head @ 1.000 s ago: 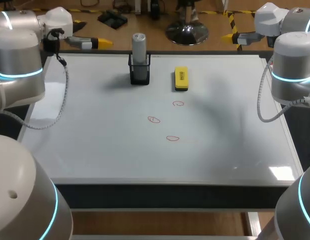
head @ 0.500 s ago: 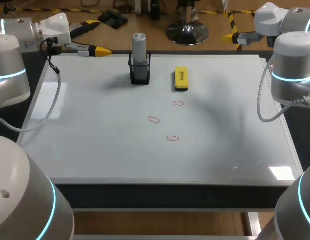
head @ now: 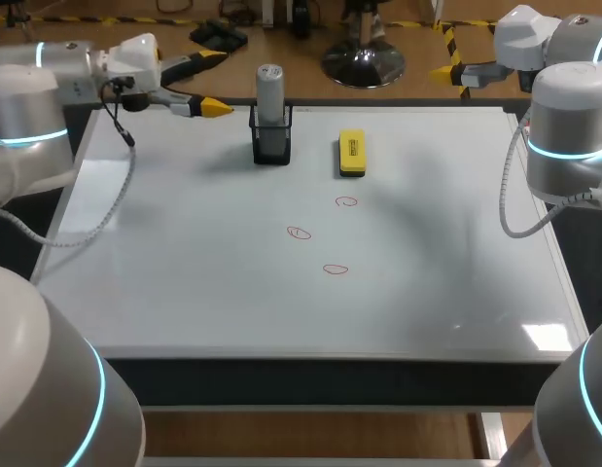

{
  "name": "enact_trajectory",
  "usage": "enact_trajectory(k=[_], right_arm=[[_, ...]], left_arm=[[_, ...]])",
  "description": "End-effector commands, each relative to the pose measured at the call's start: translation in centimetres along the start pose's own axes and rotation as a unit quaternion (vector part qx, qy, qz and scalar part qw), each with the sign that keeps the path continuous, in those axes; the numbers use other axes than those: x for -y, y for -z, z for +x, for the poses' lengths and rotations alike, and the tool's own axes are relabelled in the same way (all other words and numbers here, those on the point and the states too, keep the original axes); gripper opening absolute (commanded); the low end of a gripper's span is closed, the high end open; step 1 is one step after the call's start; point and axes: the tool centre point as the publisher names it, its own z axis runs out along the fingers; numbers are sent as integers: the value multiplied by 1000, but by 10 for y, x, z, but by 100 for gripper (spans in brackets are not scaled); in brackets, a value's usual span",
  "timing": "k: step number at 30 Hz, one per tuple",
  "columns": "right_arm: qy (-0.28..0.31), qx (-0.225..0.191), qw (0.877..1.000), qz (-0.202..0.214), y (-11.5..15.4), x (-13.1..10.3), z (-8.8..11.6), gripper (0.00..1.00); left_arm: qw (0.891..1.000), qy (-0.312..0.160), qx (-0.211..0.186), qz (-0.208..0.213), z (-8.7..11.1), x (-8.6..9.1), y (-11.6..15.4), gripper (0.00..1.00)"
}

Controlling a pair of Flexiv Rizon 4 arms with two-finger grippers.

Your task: Pick up the inspection probe, press it on each red-marked spot on the whiteboard one by one, put down the probe, pick up the eraser, and wipe off all the red marks.

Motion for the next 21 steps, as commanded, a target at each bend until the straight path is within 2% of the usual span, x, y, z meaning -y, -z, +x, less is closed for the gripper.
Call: enact_trajectory(k=[1, 8, 21], right_arm=[[0, 0, 1000, 0, 0, 0, 0, 100], [0, 0, 1000, 0, 0, 0, 0, 100], [0, 0, 1000, 0, 0, 0, 0, 100]], left_arm=[[1000, 2, -27, 3, -7, -11, -15, 100], [1000, 13, -18, 4, -10, -23, -33, 100], [999, 25, -35, 7, -22, -41, -67, 100]])
